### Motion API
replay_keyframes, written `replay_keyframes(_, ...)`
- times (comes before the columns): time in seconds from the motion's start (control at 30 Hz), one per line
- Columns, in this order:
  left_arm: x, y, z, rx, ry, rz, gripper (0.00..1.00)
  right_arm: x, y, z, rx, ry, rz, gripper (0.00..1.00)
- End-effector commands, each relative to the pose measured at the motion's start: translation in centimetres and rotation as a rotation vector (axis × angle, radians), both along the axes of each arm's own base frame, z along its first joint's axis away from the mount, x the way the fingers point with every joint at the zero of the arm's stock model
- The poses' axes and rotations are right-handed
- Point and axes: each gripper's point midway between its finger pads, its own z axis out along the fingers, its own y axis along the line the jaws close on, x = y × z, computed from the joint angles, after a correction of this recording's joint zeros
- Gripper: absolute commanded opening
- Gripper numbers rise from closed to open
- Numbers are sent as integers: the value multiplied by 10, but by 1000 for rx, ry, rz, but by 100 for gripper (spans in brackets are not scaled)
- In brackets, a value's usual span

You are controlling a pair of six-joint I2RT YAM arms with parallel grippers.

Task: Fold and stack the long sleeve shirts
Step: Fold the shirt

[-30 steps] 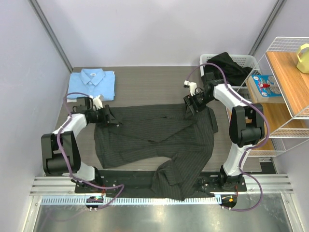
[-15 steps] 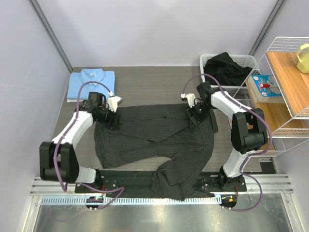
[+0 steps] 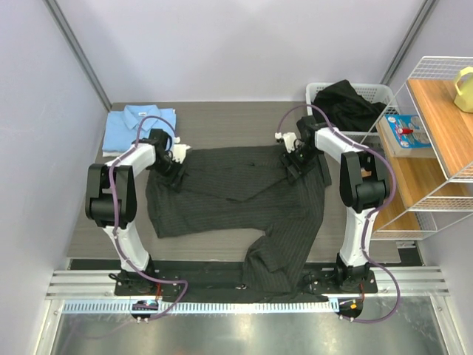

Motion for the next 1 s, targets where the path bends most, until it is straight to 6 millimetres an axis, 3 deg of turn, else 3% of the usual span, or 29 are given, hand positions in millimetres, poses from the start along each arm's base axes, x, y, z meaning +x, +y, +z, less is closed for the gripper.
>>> replay_keyframes(0.0,8,-4,23,-43,-59,-64,48,26,-2,26,7,-99,55,65)
replay_keyframes(0.1,-20,-26,54,-178,-82,-175,53,-9,4,60,81,-103,174,72)
replay_keyframes(0.13,-26,-29,75,-194,-146,-218,55,-23,2,84,94,-150,211,73)
replay_keyframes(0.2,-51,-36,85,-251,-150,-276,57,-62,-3,85,106,-134,296,74)
replay_keyframes(0.23,-64,-37,96,-254,-169,-297,58,-79,-8,102,96,-195,385,74)
replay_keyframes(0.27,-77,-36,94,-256,-167,-331,58,-106,-13,88,99,-146,424,74)
replay_keyframes(0.33,-96,-38,103,-270,-183,-377,58,-152,-22,81,91,-130,553,73)
replay_keyframes(0.43,-119,-37,99,-263,-171,-424,58,-194,-27,61,30,-122,684,71)
replay_keyframes(0.47,-126,-38,94,-263,-162,-445,58,-204,-19,55,13,-125,753,71)
replay_keyframes(0.77,-141,-28,86,-183,-210,-468,58,-232,-11,-5,-158,-113,863,64)
replay_keyframes(0.9,-148,-15,74,-113,-209,-513,58,-221,-7,-15,-200,-163,864,66)
replay_keyframes(0.97,-155,-8,67,-83,-189,-536,58,-223,-7,-20,-212,-152,854,61)
